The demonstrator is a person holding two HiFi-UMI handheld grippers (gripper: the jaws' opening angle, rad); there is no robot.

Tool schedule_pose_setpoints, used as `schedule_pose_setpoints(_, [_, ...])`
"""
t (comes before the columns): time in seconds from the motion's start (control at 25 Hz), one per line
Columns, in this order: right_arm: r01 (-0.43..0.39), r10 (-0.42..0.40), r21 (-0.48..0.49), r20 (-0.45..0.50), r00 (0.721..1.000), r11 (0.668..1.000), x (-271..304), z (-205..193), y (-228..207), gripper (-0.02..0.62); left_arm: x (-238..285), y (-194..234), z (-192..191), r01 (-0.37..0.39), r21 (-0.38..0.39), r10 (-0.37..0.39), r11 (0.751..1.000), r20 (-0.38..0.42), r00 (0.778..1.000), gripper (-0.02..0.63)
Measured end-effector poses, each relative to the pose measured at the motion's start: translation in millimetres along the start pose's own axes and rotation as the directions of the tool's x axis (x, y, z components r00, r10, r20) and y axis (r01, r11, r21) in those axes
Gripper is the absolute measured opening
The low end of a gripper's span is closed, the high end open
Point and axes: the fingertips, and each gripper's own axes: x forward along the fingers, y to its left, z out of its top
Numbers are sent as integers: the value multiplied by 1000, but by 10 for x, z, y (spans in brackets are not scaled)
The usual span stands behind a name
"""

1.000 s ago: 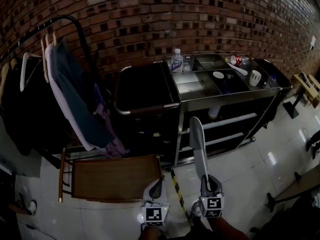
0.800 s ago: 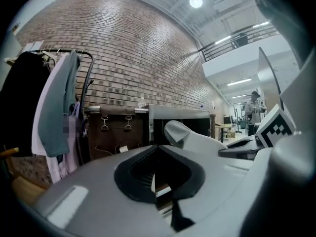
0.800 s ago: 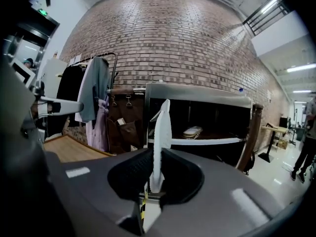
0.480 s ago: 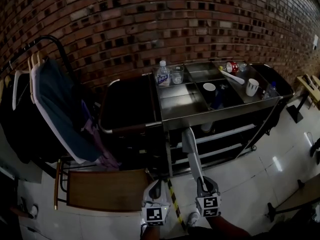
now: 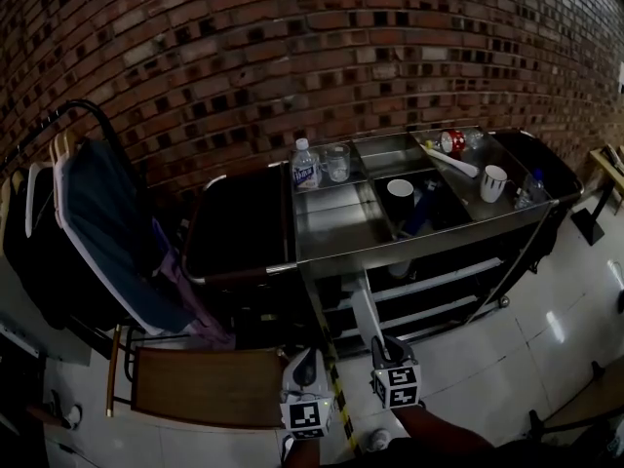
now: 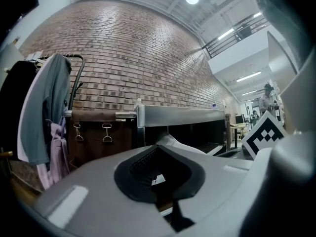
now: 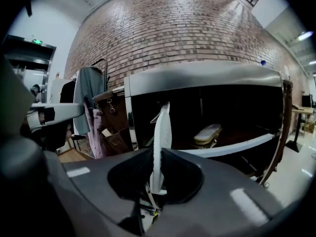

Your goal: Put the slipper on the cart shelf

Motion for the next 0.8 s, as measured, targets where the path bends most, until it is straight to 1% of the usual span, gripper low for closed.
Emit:
schedule_pose_setpoints(0.2, [-17,17,27,4,1000,999,354,159,-119,41,158,-51,18,-29,16,29,999,2,1000,15])
schedule_pose_setpoints(0.32, [-37,37,76,3,999,996,557,230,-158,41,137,-9,-38,-59,24,59,998,0,998,15])
schedule_pose_setpoints(0.4, [-51,50,103,11,999,993,693,281,-174,41,114,36,-75,-81,34,81,996,-13,997,15])
schedule_pose_setpoints(0.52, [-64,64,111,9,998,992,915,341,-162,41,67,124,-121,-120,31,122,992,-41,992,15])
schedule_pose_setpoints(0.68, [-48,51,129,-21,998,991,1235,315,-184,41,60,193,-166,-144,13,145,989,-54,988,15])
schedule_pose_setpoints(0.8, [-28,34,131,-50,998,991,1418,286,-200,41,122,214,-118,-144,1,144,990,-41,989,15])
